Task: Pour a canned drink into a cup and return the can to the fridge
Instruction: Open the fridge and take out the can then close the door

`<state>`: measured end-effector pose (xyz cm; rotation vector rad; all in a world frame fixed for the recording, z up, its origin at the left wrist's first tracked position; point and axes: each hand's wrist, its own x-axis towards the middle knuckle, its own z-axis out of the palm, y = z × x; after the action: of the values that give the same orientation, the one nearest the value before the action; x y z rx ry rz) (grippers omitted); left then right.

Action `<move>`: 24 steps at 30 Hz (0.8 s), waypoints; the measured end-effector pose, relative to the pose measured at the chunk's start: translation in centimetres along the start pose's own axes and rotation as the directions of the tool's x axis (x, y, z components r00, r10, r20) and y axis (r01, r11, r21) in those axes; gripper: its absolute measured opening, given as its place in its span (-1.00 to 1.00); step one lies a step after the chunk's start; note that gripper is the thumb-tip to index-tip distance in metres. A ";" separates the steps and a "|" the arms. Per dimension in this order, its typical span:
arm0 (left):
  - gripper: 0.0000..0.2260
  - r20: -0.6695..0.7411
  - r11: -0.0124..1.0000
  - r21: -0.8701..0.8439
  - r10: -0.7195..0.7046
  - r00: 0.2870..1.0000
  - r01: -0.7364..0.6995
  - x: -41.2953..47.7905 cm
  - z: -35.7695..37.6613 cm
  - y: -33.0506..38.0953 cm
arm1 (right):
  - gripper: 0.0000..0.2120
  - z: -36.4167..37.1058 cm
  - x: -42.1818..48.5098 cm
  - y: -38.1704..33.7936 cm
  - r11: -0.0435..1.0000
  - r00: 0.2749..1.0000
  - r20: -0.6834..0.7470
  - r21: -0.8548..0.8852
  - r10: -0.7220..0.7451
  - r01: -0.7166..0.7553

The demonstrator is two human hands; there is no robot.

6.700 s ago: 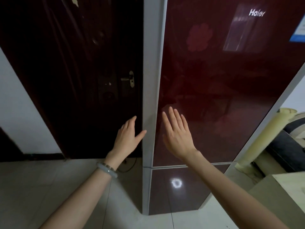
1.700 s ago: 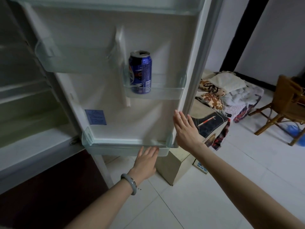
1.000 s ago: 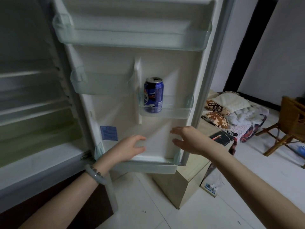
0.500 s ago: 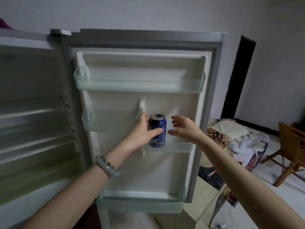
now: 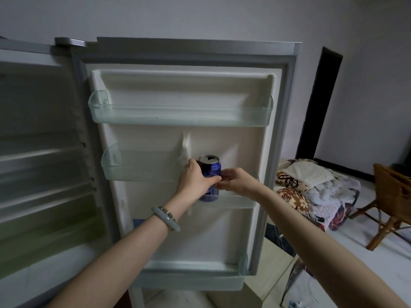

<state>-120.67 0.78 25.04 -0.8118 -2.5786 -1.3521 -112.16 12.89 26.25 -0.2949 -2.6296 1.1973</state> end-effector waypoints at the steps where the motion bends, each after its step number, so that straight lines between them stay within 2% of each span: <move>1: -0.37 -0.001 1.000 0.008 0.008 1.000 -0.008 0.0 -0.1 0.2 | -0.71 -0.1 0.0 0.0 1.000 1.000 -0.001 -0.007 -0.003 0.003; 6: -0.42 -0.029 0.997 -0.030 0.068 0.997 -0.069 -0.1 -0.9 1.2 | -0.73 -0.8 -0.6 -1.2 0.999 0.997 -0.065 0.008 -0.049 0.050; 11: -0.43 -0.006 0.978 -0.150 0.145 0.989 -0.145 -1.2 -2.7 1.8 | -0.76 -0.9 -2.7 -3.1 0.987 0.985 -0.114 -0.116 -0.127 0.113; 15: -0.46 0.018 0.955 -0.220 0.207 0.978 -0.198 -2.6 -4.8 2.3 | -0.73 -1.0 -4.9 -5.0 0.980 0.976 -0.137 -0.130 -0.166 0.149; 20: -0.44 0.031 0.944 -0.234 0.246 0.969 -0.232 -5.5 -7.4 2.0 | -0.63 -0.3 -7.9 -6.2 0.985 0.980 -0.106 -0.056 -0.168 0.163; 24: -0.43 0.073 0.951 -0.204 0.250 0.965 -0.231 -8.8 -8.6 0.1 | -0.53 1.0 -10.4 -4.9 0.991 0.996 0.002 0.100 -0.094 0.094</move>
<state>-114.35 -9.50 27.26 -1.2090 -2.3420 -1.5358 -103.02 6.07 27.99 -0.1473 -2.5476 1.2947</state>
